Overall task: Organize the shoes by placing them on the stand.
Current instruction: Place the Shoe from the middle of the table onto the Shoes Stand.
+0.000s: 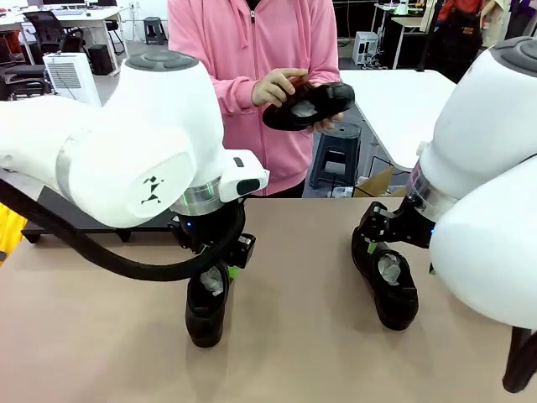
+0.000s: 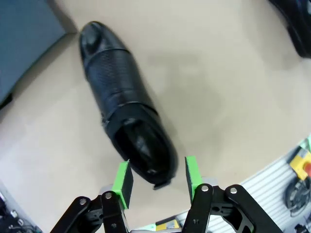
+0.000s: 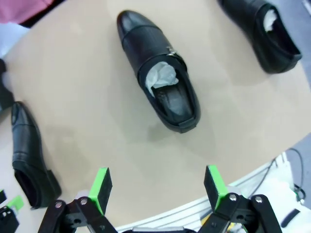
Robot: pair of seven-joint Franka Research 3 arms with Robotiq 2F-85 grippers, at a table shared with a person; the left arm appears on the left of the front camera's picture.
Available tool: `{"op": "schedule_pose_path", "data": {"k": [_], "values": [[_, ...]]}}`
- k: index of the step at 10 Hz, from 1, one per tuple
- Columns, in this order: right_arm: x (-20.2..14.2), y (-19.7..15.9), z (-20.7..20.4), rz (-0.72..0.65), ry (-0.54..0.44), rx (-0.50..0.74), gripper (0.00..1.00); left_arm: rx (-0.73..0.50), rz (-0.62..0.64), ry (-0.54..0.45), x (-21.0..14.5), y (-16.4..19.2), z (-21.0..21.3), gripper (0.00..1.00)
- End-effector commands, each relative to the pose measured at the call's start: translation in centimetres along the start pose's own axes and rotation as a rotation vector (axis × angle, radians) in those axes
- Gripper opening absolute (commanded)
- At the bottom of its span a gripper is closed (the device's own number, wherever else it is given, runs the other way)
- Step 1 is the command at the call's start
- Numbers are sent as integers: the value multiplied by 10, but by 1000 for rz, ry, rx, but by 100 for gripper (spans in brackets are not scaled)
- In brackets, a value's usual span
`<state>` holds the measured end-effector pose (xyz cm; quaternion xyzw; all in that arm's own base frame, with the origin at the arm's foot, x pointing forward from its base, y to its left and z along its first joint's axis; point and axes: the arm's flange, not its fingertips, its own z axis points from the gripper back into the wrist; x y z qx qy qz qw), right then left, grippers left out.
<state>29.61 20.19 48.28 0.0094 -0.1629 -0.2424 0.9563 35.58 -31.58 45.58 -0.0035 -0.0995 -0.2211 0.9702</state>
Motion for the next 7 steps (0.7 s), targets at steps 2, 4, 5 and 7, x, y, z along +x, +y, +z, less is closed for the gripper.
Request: {"op": "schedule_pose_path", "data": {"k": [2,4,5,7], "values": [[-4,4,0,17,-1,11,100,-42,-36,11,-3,-5,5,59],[-4,4,0,17,-1,11,100,0,67,30,1,0,-10,59],[-4,4,0,17,-1,11,100,-10,144,56,3,-4,-21,59],[-4,4,0,17,-1,11,100,4,225,75,7,-5,-40,59]]}}
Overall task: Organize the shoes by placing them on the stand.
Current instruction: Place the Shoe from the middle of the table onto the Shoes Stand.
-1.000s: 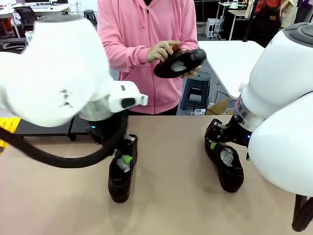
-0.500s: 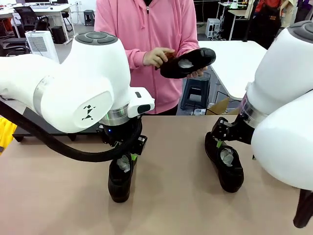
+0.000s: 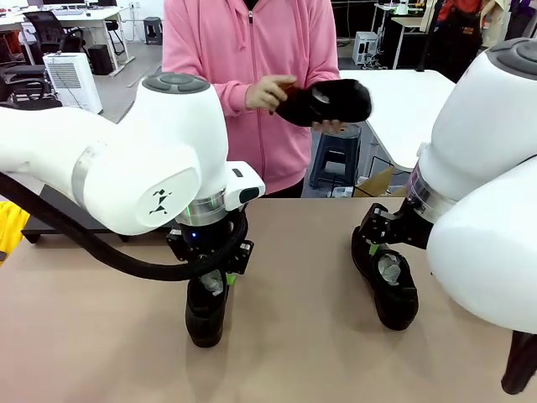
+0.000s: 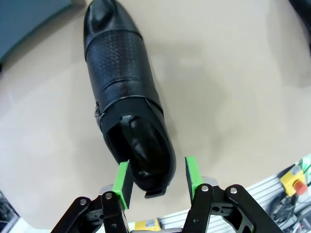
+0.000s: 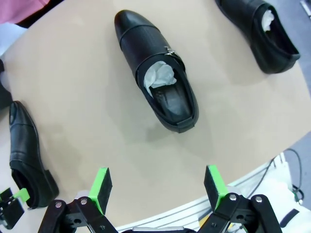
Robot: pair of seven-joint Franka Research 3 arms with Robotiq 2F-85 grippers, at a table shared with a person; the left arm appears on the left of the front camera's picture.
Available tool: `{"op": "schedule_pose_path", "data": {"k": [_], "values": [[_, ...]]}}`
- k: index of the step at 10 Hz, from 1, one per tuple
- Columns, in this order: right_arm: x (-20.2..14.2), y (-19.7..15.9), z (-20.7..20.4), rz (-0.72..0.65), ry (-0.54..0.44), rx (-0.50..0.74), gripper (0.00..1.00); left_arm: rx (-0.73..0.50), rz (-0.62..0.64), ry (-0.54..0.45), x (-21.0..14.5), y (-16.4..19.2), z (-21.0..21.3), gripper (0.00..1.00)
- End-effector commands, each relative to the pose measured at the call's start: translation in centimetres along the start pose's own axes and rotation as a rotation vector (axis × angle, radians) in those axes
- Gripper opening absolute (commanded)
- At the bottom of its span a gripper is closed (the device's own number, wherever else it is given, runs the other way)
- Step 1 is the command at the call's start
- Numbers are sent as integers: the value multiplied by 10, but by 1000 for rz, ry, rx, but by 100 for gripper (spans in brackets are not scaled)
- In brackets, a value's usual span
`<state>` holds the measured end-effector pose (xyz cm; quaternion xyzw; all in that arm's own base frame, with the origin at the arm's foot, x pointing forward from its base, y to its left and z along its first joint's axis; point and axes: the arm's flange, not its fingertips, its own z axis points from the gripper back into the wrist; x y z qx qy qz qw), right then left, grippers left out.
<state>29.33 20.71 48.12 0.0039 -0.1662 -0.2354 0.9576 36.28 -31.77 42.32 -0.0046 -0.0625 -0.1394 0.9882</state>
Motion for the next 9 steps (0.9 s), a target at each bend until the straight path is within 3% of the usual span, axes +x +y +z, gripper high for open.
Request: {"op": "schedule_pose_path", "data": {"k": [1,9], "values": [[1,1,1,1,7,18,100,-2,65,-11,6,-9,-10,59],[1,1,1,1,7,18,100,27,151,19,19,-11,-53,59]]}}
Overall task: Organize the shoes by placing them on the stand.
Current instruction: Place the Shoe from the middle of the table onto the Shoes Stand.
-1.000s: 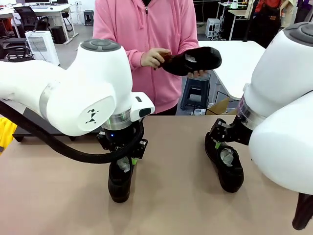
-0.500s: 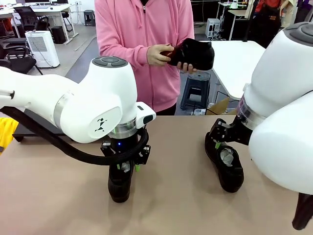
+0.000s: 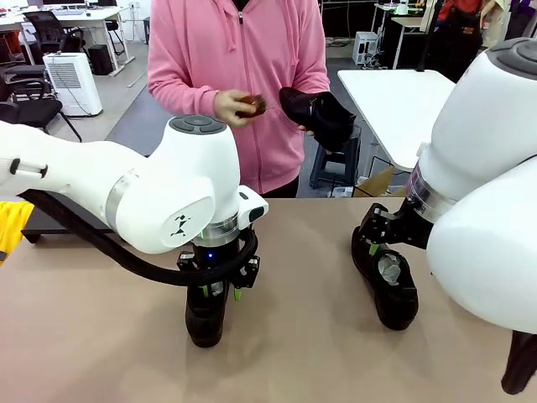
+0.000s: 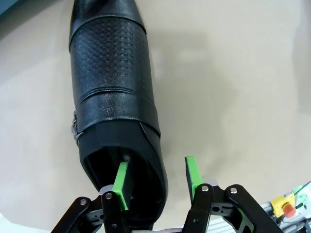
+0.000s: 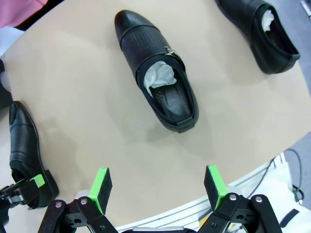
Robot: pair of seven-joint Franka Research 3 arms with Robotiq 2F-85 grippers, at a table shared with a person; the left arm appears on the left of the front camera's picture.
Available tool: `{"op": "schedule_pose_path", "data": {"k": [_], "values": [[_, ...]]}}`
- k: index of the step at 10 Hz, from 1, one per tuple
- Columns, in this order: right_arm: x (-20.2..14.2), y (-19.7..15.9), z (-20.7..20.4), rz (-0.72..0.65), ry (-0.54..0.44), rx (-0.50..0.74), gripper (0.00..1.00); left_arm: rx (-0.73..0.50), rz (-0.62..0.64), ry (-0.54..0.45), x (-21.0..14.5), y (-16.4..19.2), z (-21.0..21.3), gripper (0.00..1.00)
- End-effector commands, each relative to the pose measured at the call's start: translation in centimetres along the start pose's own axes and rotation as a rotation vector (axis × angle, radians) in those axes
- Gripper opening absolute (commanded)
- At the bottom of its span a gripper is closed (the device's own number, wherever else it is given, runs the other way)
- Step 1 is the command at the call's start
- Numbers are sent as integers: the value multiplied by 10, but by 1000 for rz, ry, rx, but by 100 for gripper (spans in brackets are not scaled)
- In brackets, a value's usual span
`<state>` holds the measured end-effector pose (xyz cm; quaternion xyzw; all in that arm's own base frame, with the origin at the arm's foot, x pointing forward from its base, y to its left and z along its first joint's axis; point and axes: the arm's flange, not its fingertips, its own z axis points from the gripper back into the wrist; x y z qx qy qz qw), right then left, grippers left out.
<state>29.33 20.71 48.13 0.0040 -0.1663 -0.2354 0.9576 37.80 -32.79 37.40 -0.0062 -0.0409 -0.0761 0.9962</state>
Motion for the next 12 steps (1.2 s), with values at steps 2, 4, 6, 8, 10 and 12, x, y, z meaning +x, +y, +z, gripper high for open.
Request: {"op": "schedule_pose_path", "data": {"k": [2,4,6,8,10,12], "values": [[1,1,0,1,7,18,100,68,11,4,8,-6,-8,57],[1,1,0,1,7,18,100,79,9,33,10,-5,-11,28],[1,1,0,1,7,18,100,73,11,49,11,-4,-15,0],[1,1,0,1,7,18,100,63,13,50,12,-3,-15,0],[1,1,0,1,7,18,100,50,9,54,11,0,-13,0],[0,0,0,0,0,0,100,28,-11,52,3,7,5,0]]}}
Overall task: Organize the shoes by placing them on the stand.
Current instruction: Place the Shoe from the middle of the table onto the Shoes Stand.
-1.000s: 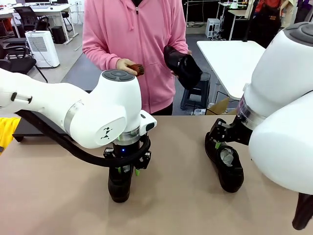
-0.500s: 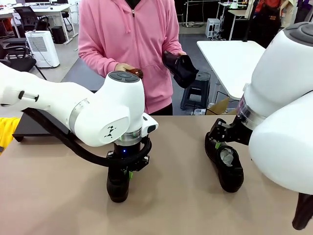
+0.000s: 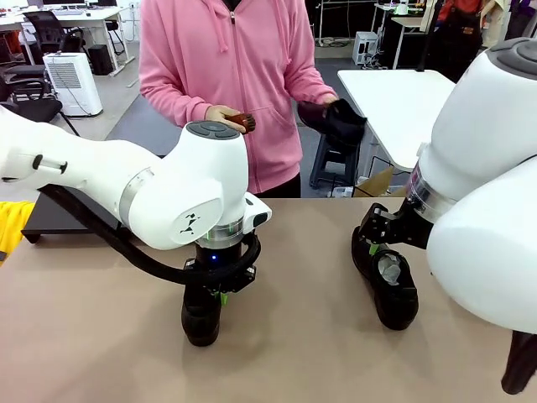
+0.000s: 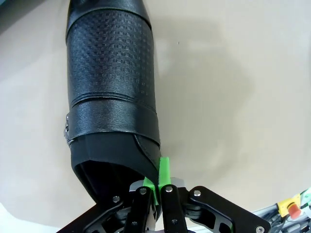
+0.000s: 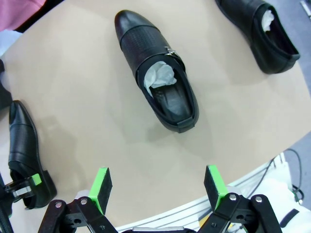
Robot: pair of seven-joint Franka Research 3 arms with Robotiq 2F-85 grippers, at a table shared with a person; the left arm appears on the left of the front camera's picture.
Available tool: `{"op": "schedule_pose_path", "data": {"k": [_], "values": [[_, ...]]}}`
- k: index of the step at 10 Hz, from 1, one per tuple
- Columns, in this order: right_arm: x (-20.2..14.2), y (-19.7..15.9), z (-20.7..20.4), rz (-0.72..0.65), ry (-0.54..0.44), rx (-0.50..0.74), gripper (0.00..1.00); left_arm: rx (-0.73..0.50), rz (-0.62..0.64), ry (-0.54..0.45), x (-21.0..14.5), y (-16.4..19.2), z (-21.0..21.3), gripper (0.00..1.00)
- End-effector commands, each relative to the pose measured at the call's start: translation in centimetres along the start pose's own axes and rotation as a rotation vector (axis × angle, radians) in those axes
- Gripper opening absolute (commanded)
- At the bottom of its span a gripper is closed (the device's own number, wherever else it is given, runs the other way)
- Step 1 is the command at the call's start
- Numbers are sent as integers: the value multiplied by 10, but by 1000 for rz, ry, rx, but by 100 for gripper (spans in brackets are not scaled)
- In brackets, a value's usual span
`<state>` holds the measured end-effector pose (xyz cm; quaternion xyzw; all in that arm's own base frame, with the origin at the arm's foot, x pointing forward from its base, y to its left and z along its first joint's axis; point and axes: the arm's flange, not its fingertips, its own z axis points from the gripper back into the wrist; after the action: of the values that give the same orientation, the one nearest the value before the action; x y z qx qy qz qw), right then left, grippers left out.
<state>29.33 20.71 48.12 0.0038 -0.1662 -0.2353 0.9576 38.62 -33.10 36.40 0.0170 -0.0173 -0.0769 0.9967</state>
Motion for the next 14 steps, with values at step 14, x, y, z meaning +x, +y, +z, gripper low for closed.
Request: {"op": "schedule_pose_path", "data": {"k": [14], "values": [[-90,11,40,279,137,81,100,75,39,-257,62,230,125,0]]}}
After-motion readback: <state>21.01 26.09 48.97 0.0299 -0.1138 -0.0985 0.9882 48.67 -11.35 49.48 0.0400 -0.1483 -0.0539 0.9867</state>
